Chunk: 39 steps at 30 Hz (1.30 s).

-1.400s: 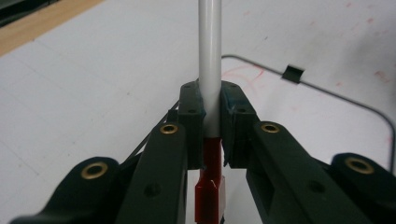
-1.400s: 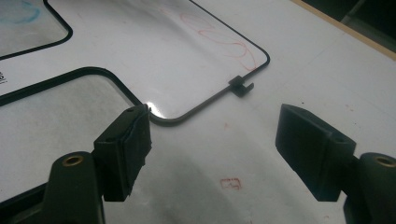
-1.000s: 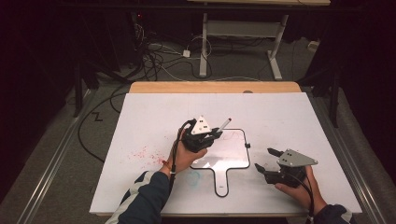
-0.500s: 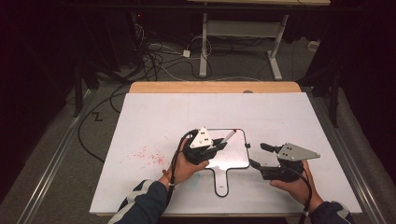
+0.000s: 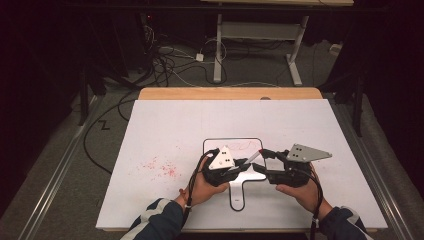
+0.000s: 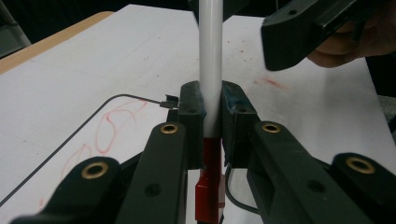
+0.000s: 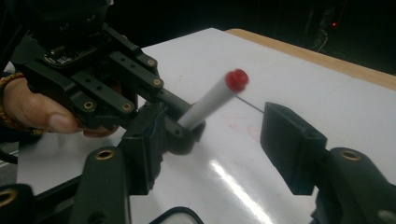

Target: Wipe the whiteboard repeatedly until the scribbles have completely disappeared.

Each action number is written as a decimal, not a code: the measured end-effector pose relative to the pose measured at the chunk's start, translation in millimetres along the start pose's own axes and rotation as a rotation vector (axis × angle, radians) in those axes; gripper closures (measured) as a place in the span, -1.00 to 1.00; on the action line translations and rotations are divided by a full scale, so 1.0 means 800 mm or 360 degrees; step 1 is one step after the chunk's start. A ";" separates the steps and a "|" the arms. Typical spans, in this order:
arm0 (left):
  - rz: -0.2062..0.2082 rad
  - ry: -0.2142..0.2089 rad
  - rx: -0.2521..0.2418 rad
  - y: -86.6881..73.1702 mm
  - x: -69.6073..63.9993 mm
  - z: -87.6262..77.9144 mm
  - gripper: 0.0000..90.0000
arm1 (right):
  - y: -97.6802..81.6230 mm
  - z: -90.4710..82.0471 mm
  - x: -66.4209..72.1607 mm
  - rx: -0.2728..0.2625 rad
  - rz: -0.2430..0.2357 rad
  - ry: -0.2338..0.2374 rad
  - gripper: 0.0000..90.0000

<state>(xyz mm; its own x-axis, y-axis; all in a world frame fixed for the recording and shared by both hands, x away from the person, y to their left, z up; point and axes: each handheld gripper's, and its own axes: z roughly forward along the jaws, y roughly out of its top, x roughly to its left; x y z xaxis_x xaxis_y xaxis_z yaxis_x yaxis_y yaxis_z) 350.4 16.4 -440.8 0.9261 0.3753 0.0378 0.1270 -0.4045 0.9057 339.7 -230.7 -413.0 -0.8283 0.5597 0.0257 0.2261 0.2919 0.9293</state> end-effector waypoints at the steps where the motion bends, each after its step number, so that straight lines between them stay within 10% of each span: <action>1: -0.0003 -0.0015 -0.0003 0.000 -0.001 0.000 0.74 | 0.000 0.002 0.001 -0.0006 0.0003 0.0010 0.02; 15: 0.0039 -0.0018 0.0063 -0.003 -0.010 0.007 0.71 | 0.002 0.015 0.008 -0.0047 0.0040 0.0152 0.80; 17: 0.0068 0.0011 0.0095 -0.002 -0.009 0.004 0.39 | 0.004 0.016 0.009 -0.0049 0.0011 0.0172 0.81; 23: 0.0119 0.0279 0.0213 0.000 -0.007 -0.040 -0.46 | 0.020 0.016 -0.007 -0.0039 0.0015 0.0013 0.81; 33: -0.0114 0.0677 0.0245 -0.081 0.013 -0.163 -0.56 | 0.027 0.043 -0.052 0.0178 -0.0060 -0.0360 0.81; 39: -0.0297 0.0769 0.0249 -0.119 0.022 -0.203 -0.57 | 0.025 0.064 -0.066 0.0285 -0.0151 -0.0504 0.81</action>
<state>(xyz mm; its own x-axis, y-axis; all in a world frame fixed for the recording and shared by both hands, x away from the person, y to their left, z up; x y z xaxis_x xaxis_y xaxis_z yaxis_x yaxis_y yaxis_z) 296.8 197.0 -457.3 0.6185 0.7787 0.1056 0.3594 -0.3997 0.8432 414.4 -214.7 -414.3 -0.6563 0.7279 -0.1986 0.2654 0.4691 0.8424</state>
